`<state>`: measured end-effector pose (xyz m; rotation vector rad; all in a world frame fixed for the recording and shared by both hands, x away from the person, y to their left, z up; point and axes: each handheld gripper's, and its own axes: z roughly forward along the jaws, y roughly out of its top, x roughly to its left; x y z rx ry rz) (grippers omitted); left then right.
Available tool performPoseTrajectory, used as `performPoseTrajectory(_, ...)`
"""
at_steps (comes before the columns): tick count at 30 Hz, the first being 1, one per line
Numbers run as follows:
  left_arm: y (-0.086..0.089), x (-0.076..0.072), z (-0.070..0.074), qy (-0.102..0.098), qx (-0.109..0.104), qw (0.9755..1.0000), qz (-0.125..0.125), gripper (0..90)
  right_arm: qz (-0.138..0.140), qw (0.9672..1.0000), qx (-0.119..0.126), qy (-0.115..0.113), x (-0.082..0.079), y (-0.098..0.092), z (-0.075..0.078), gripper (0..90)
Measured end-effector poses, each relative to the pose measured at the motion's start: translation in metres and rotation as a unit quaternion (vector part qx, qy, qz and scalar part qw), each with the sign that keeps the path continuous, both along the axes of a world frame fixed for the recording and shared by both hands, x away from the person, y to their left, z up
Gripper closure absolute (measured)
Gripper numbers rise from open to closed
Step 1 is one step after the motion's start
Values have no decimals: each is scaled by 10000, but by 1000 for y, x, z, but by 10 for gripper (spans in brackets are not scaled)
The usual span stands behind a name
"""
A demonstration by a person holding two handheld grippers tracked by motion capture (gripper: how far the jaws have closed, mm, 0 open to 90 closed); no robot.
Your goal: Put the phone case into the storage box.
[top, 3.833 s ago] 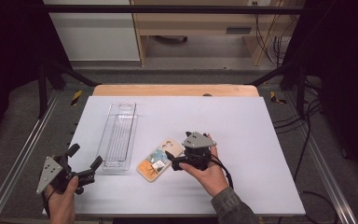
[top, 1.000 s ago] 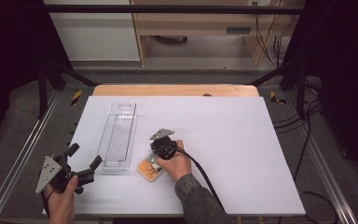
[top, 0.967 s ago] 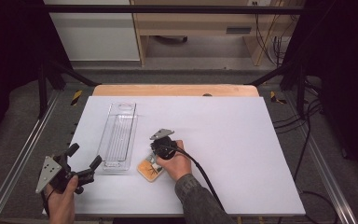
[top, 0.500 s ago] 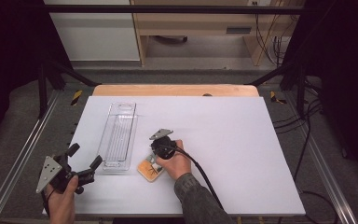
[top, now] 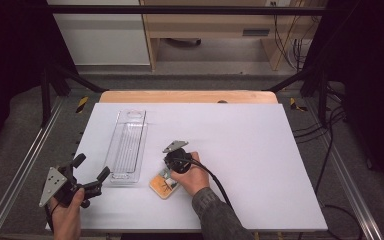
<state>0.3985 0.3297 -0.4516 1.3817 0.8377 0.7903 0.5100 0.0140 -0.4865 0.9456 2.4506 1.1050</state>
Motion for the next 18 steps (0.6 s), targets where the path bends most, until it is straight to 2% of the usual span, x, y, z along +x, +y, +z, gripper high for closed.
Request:
performPoseTrajectory(6,0,0,0,-4,-2,10000,5,4,34,9999,-96,-14,-7,-5,1,900)
performPoseTrajectory(18,0,0,0,0,15,10000,7,4,46,9999,-134,73,-17,-16,2,900)
